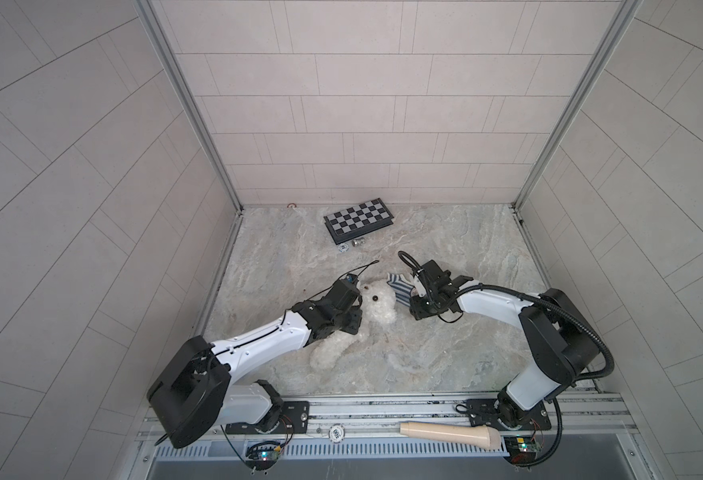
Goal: Dress the teddy bear
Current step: 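Drag the sweater to the bear's head with the right gripper while the left holds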
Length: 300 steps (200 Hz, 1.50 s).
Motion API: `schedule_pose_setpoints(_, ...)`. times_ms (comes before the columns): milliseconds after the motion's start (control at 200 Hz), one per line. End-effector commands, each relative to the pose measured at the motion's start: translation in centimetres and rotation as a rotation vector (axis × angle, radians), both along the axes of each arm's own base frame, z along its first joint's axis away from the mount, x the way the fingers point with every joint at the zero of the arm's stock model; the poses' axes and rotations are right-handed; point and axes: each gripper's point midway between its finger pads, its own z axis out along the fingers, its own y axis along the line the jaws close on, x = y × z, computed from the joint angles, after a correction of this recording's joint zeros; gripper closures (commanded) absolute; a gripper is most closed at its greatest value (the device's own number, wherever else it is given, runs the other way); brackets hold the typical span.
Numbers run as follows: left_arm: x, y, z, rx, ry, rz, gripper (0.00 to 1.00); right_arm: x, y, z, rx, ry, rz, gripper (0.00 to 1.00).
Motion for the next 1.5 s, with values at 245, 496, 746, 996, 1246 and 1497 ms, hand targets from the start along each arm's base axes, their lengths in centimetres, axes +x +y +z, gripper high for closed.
schedule_pose_setpoints(245, 0.2, -0.5, 1.3, -0.016, -0.033, -0.033, 0.27, 1.8, -0.8, 3.8, -0.012, -0.089, -0.015, 0.5)
schedule_pose_setpoints(496, 0.0, -1.3, 4.4, -0.055, -0.107, -0.096, 0.19, 2.8, -0.4, 3.8, -0.039, -0.054, 0.083, 0.56)
schedule_pose_setpoints(746, 0.9, -4.2, 5.5, -0.042, -0.145, -0.18, 0.19, 2.7, 1.3, 2.3, -0.01, 0.017, 0.198, 0.61)
schedule_pose_setpoints(996, 2.8, -4.3, 3.1, 0.091, -0.121, -0.178, 0.19, 2.6, 0.7, 1.4, -0.031, 0.037, 0.197, 0.63)
schedule_pose_setpoints(1246, 2.4, -4.0, -0.4, 0.168, -0.029, -0.185, 0.16, 2.0, -0.3, 1.1, -0.027, 0.049, 0.187, 0.64)
schedule_pose_setpoints(1497, 1.7, -4.0, -1.7, 0.157, 0.012, -0.187, 0.19, 1.7, 0.0, 1.0, -0.007, 0.06, 0.198, 0.68)
